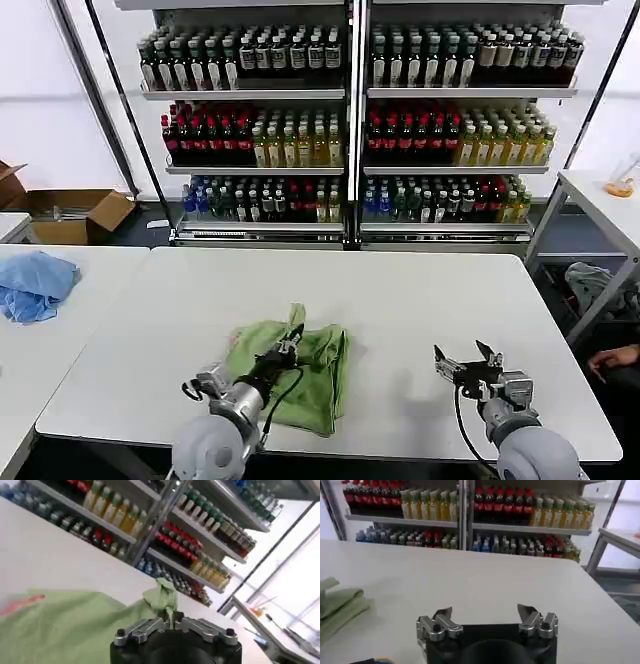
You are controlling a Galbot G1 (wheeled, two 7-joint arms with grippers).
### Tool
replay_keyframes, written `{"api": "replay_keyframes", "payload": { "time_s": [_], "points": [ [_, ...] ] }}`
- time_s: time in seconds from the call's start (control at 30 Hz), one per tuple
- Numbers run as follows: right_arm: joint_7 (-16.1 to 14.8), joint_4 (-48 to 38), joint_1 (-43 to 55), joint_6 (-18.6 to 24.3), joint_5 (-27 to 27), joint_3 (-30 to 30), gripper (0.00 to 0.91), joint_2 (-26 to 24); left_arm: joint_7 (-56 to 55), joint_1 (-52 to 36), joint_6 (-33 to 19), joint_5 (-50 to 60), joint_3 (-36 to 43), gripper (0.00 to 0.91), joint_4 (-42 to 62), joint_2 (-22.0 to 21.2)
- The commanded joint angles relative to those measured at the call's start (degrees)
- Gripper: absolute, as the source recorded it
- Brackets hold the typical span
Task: Fold and organize the clothes.
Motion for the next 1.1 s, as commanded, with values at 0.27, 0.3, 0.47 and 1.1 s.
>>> {"api": "replay_keyframes", "payload": {
  "time_s": [0.27,0.3,0.47,1.1],
  "points": [
    [0.0,0.1,0.2,0.0,0.0,0.1,0.907,-0.4,2.6,3.3,0.1,0.3,3.0,0.907,-7.4,-2.6],
    [0.0,0.2,0.2,0.0,0.0,0.1,0.907,-0.4,2.7,4.7,0.2,0.2,2.1,0.907,-9.1,-2.0],
    [0.0,0.2,0.2,0.0,0.0,0.3,0.907,-0.2,2.0,9.6,-0.3,3.9,-5.3,0.907,-12.5,2.0],
    [0.0,1.0,-1.0,-0.1,-0.4,1.0,0.907,-0.1,2.0,8.4,0.7,17.7,-14.3,0.907,4.8,7.9]
  ]
}}
